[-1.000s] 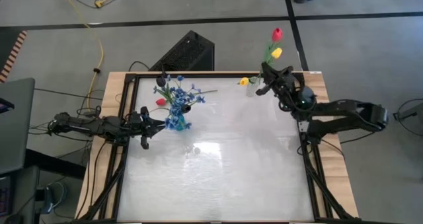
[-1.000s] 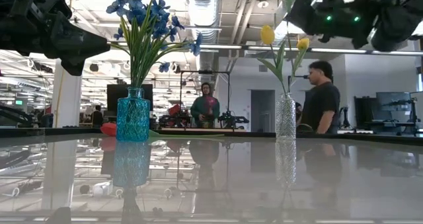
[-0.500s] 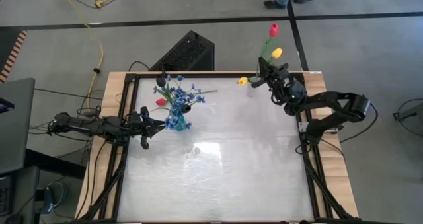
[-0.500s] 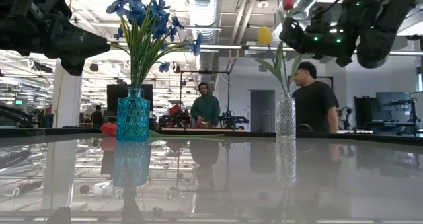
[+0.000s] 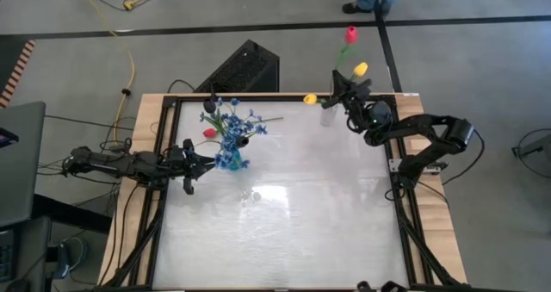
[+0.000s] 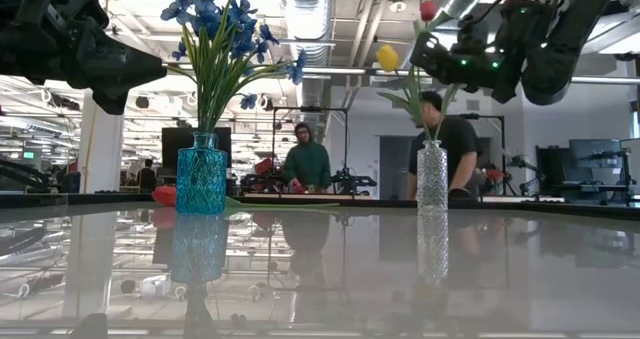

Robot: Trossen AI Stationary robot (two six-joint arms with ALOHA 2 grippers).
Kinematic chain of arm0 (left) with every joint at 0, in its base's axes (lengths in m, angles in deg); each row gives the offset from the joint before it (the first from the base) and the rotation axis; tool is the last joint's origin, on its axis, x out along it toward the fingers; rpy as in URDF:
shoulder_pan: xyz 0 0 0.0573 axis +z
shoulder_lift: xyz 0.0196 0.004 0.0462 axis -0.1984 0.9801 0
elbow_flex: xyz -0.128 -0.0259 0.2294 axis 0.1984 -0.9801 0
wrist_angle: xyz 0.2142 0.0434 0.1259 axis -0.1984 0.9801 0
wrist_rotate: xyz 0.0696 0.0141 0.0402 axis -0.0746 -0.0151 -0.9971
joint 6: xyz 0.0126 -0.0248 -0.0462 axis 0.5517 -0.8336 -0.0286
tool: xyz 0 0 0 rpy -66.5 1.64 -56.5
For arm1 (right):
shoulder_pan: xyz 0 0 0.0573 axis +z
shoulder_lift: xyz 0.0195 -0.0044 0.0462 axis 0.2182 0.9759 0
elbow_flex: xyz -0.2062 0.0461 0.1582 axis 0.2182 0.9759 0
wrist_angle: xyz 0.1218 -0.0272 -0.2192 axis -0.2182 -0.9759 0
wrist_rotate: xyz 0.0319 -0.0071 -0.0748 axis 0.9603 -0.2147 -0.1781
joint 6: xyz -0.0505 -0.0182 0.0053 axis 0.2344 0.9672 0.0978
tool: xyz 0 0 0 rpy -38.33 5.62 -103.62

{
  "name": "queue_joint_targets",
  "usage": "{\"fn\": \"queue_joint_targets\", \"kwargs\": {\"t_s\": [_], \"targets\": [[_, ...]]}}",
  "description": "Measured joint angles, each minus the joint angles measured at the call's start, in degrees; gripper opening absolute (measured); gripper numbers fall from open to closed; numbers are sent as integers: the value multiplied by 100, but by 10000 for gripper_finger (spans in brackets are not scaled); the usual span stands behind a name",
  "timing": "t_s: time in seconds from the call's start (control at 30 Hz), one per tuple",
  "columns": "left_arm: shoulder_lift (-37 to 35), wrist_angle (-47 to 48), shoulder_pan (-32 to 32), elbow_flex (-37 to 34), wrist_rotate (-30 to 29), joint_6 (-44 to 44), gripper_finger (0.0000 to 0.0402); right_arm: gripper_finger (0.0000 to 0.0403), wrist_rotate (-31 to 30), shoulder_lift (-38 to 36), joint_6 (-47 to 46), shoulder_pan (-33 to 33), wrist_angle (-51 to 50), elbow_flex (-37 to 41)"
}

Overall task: Sort flowers into vase by color
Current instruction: Put the right red tulip flower into the transparent vase

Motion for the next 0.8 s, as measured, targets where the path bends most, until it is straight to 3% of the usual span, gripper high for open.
{"fn": "queue_joint_targets", "kwargs": {"t_s": [0.53, 0.8], "targets": [[0, 1, 0, -1, -3, 0, 75, 15, -387, -110, 351, 238, -117, 0], [1, 0, 0, -1, -4, 0, 75, 18, -652, -97, 437, 235, -849, 2]]}}
